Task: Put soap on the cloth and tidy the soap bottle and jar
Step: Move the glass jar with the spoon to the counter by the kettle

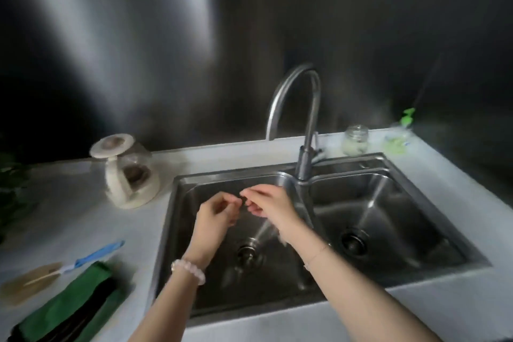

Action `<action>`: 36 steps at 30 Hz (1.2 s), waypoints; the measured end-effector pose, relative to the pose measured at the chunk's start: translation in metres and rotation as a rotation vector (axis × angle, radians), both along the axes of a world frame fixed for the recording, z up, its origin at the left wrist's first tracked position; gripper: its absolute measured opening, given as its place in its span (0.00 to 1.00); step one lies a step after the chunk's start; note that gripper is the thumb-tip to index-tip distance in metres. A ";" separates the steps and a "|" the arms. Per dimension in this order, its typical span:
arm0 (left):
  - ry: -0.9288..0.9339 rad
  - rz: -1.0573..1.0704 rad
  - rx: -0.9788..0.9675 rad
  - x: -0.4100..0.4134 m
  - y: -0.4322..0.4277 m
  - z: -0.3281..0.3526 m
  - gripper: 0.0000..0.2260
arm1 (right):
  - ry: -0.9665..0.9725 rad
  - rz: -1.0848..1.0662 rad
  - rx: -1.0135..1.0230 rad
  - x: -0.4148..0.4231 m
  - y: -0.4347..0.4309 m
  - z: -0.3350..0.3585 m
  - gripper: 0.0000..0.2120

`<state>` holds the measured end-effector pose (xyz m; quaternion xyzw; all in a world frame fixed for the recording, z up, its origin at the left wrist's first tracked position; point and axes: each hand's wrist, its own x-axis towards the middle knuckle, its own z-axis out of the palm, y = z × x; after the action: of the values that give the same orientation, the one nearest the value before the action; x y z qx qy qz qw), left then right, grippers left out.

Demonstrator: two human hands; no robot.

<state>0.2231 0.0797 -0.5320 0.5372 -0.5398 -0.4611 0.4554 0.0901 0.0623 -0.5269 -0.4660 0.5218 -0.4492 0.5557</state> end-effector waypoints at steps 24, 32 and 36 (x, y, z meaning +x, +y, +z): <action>0.199 0.087 0.309 -0.388 -0.266 -0.077 0.17 | 0.141 -0.306 0.043 -0.421 -0.231 -0.084 0.26; 0.005 -0.070 0.243 -0.406 -0.306 -0.124 0.34 | 0.157 -0.165 0.036 -0.417 -0.281 -0.132 0.39; -0.006 -0.104 0.127 -0.415 -0.313 -0.132 0.29 | 0.099 -0.131 -0.005 -0.416 -0.289 -0.140 0.34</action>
<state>-0.1919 -0.2332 -0.6641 0.5375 -0.5379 -0.5160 0.3943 -0.3262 -0.2269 -0.6671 -0.4540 0.5766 -0.4623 0.4976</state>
